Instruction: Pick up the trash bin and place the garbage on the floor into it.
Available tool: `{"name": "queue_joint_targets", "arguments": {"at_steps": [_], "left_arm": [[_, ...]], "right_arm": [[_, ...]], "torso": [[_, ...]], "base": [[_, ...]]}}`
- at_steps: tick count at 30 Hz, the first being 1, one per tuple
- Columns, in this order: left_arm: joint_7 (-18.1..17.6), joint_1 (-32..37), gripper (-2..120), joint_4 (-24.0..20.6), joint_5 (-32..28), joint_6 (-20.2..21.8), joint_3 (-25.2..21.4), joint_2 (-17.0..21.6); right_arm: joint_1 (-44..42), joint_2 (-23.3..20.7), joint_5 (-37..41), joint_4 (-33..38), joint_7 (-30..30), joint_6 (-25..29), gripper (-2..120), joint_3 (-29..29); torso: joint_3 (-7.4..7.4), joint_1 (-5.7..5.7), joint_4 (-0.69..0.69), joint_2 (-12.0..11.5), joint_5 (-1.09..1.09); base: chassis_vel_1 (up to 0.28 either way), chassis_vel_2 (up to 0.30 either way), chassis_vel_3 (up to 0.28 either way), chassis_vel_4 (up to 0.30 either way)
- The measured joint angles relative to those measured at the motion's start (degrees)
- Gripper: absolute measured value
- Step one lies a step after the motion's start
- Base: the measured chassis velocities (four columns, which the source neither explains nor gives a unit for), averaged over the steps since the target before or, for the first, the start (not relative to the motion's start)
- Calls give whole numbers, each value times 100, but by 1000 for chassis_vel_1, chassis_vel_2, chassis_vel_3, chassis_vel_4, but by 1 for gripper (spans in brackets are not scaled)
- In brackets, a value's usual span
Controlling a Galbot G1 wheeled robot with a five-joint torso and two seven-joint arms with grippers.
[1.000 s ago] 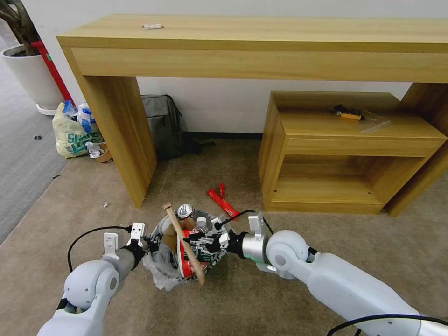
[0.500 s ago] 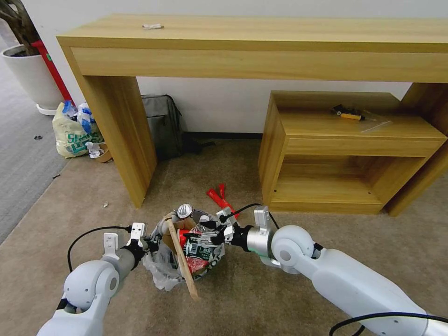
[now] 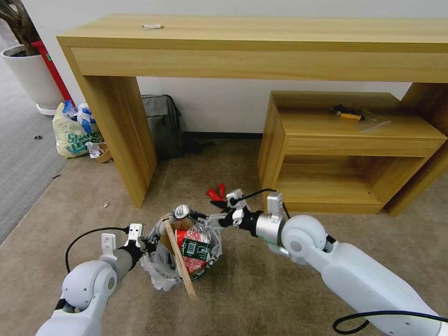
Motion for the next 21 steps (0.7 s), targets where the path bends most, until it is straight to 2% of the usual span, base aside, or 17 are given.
{"name": "queue_joint_targets", "arguments": {"at_steps": [7, 14, 21], "left_arm": [[-45, 92, 0, -3, -15, 0, -140, 22], [-68, 199, 0, -79, -35, 0, -237, 29], [-80, 237, 0, -149, -52, 0, -262, 43]], "right_arm": [[-342, 88, -718, -25, 168, 182, 100, 438], [-1038, 358, -1658, -63, 668, 418, 100, 1079], [-1708, 539, -2480, -161, 519, 666, 100, 1831]], "torso": [[0, 0, 1, 0, 0], [0, 0, 1, 0, 0], [0, 0, 0, 0, 0]], "base": [[0, 0, 0, 0], [0, 0, 0, 0], [0, 0, 0, 0]]}}
